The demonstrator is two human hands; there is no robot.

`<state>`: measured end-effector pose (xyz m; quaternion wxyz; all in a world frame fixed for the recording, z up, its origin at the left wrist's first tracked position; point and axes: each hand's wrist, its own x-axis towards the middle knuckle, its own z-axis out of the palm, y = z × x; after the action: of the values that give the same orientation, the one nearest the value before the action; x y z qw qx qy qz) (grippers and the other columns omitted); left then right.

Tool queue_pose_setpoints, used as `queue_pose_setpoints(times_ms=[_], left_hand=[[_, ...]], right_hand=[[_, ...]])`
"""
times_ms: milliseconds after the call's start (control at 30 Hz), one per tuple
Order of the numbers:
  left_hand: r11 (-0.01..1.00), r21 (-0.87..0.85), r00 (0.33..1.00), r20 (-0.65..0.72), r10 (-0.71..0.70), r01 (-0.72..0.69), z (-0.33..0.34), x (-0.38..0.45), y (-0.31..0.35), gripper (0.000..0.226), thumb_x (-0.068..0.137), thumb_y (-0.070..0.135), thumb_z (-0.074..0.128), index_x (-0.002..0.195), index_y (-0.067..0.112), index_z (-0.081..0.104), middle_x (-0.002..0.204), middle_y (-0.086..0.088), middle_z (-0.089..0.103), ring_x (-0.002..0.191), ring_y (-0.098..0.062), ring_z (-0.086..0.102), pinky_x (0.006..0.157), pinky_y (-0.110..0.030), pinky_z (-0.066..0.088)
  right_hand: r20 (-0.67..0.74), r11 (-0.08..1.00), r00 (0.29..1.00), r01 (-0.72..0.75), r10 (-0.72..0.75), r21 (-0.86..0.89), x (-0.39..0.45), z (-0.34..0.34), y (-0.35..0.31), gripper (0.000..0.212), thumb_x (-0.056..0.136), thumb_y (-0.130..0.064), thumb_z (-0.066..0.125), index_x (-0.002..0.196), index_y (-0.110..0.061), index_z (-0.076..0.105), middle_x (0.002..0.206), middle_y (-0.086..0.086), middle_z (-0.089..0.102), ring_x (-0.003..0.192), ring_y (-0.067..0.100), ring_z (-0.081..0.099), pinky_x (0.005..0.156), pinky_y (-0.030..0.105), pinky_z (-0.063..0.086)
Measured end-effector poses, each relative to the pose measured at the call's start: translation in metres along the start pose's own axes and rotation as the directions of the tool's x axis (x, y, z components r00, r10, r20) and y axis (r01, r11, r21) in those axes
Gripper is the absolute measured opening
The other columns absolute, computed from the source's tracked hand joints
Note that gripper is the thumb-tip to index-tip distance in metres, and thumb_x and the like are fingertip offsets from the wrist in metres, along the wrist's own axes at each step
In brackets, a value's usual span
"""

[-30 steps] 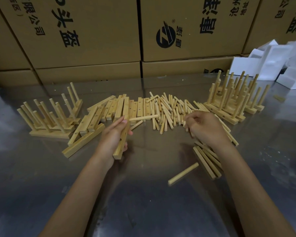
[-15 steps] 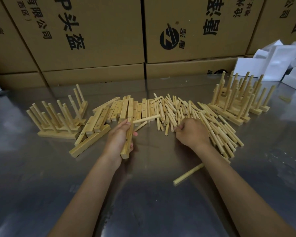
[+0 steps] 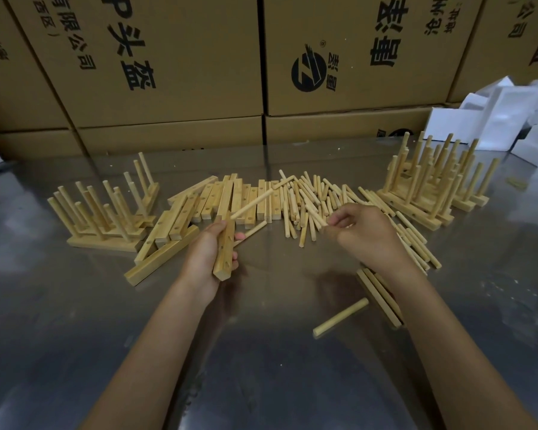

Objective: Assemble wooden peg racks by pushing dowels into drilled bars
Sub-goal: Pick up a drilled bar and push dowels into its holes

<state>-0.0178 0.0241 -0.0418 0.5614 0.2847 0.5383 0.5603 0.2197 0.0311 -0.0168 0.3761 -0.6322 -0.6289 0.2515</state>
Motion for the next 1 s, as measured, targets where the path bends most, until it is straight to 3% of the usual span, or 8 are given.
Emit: queue_pose_setpoints(times_ms=[100,200,267,367,433,733,833,1000], left_hand=[[0.998,-0.06,1.0,0.028,-0.007,0.008,0.002,-0.003,0.002,0.031,0.105,0.027,0.049,0.127,0.008,0.06,0.073,0.001,0.071,0.048,-0.01,0.047,0.039,-0.018,0.04],[0.999,-0.031,0.998,0.067,0.006,-0.004,0.004,-0.007,0.004,0.033,0.105,0.029,0.048,0.127,0.008,0.061,0.071,0.004,0.071,0.046,-0.008,0.048,0.04,-0.017,0.04],[0.999,-0.005,0.994,0.104,0.033,-0.032,0.006,-0.01,0.004,0.031,0.105,0.03,0.049,0.127,0.012,0.062,0.073,0.004,0.072,0.046,-0.008,0.05,0.041,-0.018,0.041],[0.995,0.03,0.985,0.149,0.087,-0.093,0.009,-0.013,0.003,0.033,0.105,0.029,0.049,0.133,0.014,0.058,0.075,0.002,0.07,0.048,-0.01,0.05,0.041,-0.02,0.04],[0.993,0.033,0.981,0.162,0.111,-0.117,0.01,-0.013,0.003,0.037,0.105,0.028,0.049,0.14,0.015,0.054,0.077,0.0,0.068,0.05,-0.012,0.048,0.04,-0.02,0.038],[0.985,0.038,0.97,0.185,0.157,-0.166,0.014,-0.017,0.003,0.033,0.106,0.029,0.048,0.138,0.024,0.053,0.078,-0.001,0.063,0.051,-0.011,0.046,0.042,-0.02,0.037],[0.986,0.022,0.966,0.205,0.159,-0.167,0.014,-0.018,0.004,0.023,0.105,0.03,0.049,0.126,0.034,0.055,0.077,0.0,0.063,0.049,-0.01,0.046,0.041,-0.021,0.036],[0.987,-0.004,0.953,0.258,0.157,-0.162,0.016,-0.022,0.004,0.021,0.105,0.029,0.048,0.125,0.032,0.055,0.07,0.002,0.057,0.046,-0.01,0.045,0.038,-0.021,0.034]], right_hand=[[0.181,0.958,0.983,-0.026,-0.028,0.287,-0.009,0.003,-0.013,0.009,0.079,-0.022,0.082,0.081,-0.026,0.073,0.076,-0.006,0.071,0.064,-0.004,0.061,0.066,0.021,0.044],[0.263,0.952,0.954,0.062,-0.145,0.3,-0.019,0.018,-0.021,0.009,0.084,-0.019,0.078,0.087,-0.026,0.074,0.08,-0.01,0.069,0.072,0.001,0.059,0.069,0.025,0.045],[0.222,0.96,0.942,0.211,-0.25,0.187,-0.028,0.03,-0.026,0.006,0.088,-0.022,0.072,0.088,-0.028,0.073,0.081,-0.013,0.066,0.074,0.002,0.057,0.067,0.024,0.046],[0.107,0.892,0.886,0.451,-0.451,0.028,-0.038,0.042,-0.032,0.006,0.091,-0.016,0.066,0.091,-0.02,0.071,0.084,-0.014,0.063,0.075,-0.004,0.054,0.063,0.01,0.038],[0.087,0.851,0.851,0.523,-0.518,-0.043,-0.041,0.044,-0.034,0.006,0.093,-0.013,0.063,0.094,-0.015,0.069,0.086,-0.011,0.059,0.076,-0.009,0.049,0.065,0.006,0.035],[0.066,0.827,0.827,0.561,-0.558,-0.043,-0.042,0.049,-0.032,0.008,0.098,-0.006,0.054,0.1,-0.008,0.061,0.095,-0.003,0.055,0.082,0.008,0.05,0.067,0.011,0.034],[0.046,0.815,0.817,0.577,-0.575,-0.059,-0.043,0.05,-0.032,0.007,0.097,-0.005,0.054,0.101,-0.008,0.06,0.096,-0.003,0.055,0.083,0.008,0.049,0.068,0.009,0.035],[-0.039,0.803,0.802,0.594,-0.596,-0.045,-0.043,0.051,-0.032,0.007,0.096,-0.003,0.057,0.097,-0.006,0.062,0.092,-0.003,0.056,0.075,-0.003,0.046,0.067,0.006,0.033]])
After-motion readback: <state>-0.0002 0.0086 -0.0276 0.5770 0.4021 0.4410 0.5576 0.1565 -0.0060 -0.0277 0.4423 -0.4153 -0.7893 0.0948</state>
